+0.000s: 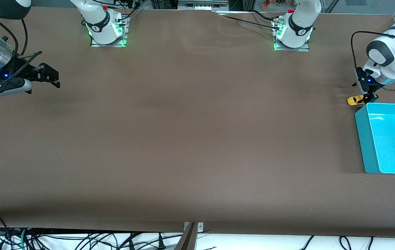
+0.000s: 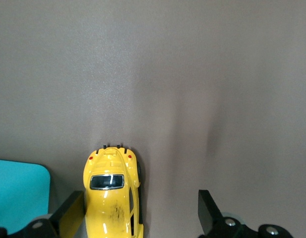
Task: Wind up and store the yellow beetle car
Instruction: 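Close the left gripper on the yellow car and hold it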
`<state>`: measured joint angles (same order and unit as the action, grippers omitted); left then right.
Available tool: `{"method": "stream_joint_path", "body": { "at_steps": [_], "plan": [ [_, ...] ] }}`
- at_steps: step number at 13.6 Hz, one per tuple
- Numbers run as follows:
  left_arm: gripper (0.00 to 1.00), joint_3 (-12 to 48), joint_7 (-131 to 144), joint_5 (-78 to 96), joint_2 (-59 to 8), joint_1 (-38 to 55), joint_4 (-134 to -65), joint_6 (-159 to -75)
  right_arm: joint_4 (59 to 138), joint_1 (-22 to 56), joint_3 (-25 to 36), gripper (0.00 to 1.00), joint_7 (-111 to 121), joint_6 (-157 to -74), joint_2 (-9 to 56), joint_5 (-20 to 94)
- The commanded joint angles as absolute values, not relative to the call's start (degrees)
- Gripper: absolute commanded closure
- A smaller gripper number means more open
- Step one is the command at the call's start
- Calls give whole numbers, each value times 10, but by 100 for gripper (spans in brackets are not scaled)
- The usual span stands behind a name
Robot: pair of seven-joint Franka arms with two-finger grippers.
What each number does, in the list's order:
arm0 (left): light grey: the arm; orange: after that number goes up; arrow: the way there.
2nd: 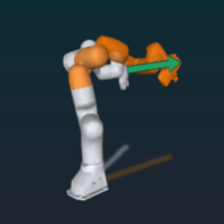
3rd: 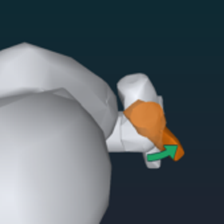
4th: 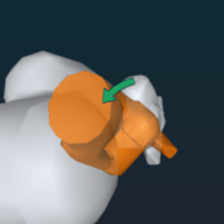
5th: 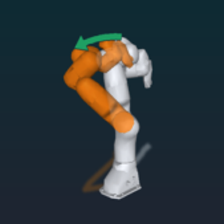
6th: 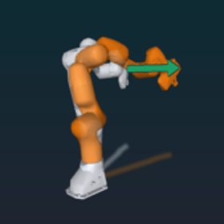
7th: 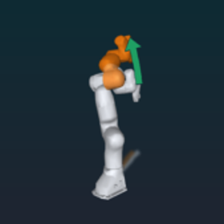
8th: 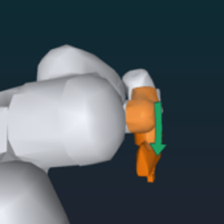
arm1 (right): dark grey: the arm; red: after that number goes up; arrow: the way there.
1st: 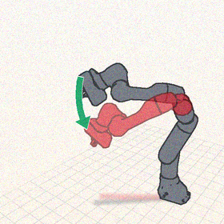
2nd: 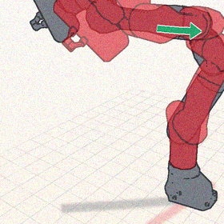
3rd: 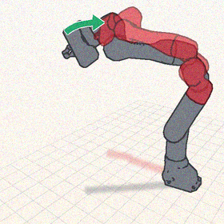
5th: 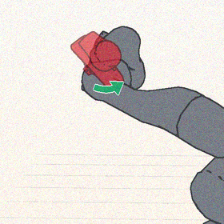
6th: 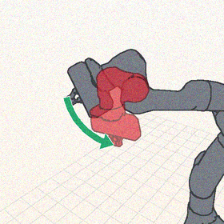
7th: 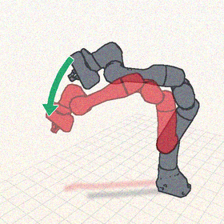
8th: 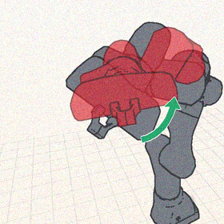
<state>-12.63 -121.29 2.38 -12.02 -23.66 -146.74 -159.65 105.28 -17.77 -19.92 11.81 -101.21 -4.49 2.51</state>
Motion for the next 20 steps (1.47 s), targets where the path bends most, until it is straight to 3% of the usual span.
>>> {"method": "stream_joint_path", "body": {
  "at_steps": [1, 4, 20],
  "plan": [
    [0, -126, -1228, 20, -128, -242, -1461, -1603, 1046, -171, -192, 0, 113, -999, -50, 35],
    [0, -125, -1229, 18, -97, -242, -1460, -1593, 1046, -171, -192, 0, 113, -999, -50, 35],
    [0, -124, -1235, 25, -142, -243, -1428, -1594, 1045, -171, -192, 0, 112, -979, -49, 34]
  ]
}}
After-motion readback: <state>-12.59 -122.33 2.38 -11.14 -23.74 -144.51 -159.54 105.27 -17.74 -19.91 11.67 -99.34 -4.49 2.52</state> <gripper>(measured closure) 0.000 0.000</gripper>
